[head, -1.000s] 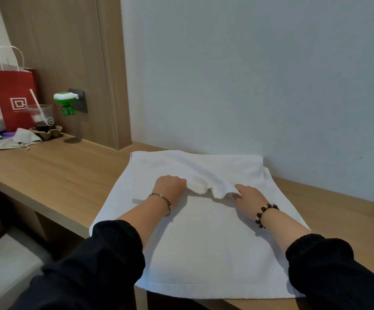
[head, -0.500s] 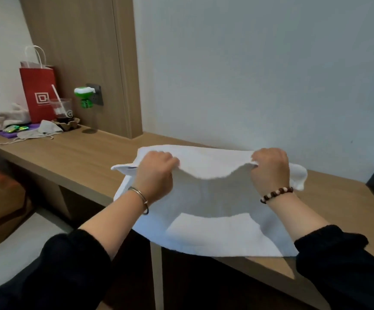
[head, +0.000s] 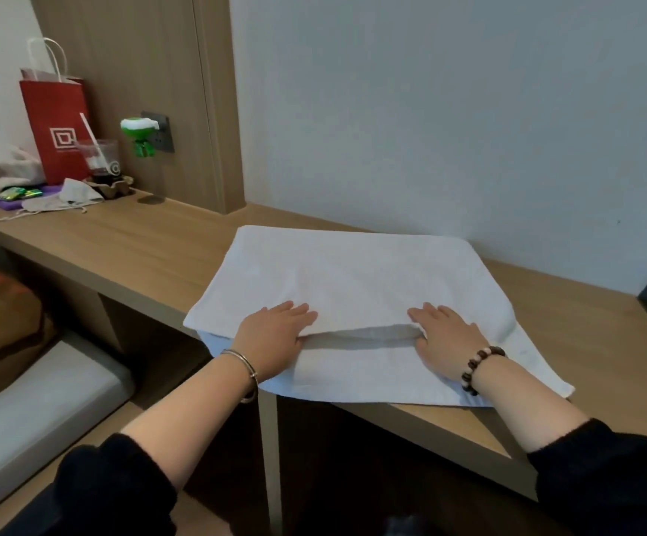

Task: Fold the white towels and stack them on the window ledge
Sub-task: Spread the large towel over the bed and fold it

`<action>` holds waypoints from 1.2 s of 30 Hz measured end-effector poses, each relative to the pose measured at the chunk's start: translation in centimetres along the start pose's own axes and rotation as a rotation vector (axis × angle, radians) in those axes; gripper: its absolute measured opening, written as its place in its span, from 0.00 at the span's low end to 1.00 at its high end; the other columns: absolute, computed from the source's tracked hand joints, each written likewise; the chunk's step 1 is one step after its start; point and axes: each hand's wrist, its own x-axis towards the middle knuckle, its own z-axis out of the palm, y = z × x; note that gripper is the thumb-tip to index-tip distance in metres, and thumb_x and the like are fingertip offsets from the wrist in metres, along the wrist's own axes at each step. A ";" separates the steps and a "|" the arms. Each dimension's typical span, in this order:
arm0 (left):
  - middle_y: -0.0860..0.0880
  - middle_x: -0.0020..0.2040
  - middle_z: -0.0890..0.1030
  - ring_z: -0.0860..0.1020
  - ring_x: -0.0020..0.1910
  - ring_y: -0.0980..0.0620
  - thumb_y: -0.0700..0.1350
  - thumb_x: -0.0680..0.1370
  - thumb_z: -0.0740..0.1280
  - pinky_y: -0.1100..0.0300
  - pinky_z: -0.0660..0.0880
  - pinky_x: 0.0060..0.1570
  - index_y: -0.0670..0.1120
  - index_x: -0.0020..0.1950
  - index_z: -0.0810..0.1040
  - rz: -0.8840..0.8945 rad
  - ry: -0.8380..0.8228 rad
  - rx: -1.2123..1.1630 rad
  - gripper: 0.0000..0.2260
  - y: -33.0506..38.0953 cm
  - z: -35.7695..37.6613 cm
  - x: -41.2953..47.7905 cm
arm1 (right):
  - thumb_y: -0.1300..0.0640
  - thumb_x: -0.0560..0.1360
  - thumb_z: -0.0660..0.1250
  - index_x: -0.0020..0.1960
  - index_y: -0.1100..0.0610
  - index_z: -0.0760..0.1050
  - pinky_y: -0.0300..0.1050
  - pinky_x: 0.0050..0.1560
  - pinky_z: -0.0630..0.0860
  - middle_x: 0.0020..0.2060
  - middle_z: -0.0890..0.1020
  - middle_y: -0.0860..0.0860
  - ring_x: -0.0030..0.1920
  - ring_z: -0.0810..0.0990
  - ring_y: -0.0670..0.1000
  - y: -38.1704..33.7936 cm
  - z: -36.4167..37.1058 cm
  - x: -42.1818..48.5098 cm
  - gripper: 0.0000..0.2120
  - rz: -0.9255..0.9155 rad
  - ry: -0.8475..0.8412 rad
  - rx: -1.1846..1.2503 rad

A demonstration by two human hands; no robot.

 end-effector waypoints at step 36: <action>0.53 0.78 0.51 0.47 0.77 0.50 0.50 0.81 0.47 0.38 0.46 0.71 0.54 0.77 0.53 -0.203 -0.051 -0.136 0.23 5.4 2.8 7.4 | 0.67 0.75 0.60 0.47 0.59 0.82 0.45 0.45 0.66 0.44 0.83 0.53 0.49 0.75 0.57 7.0 -1.1 1.4 0.12 -0.010 0.751 0.118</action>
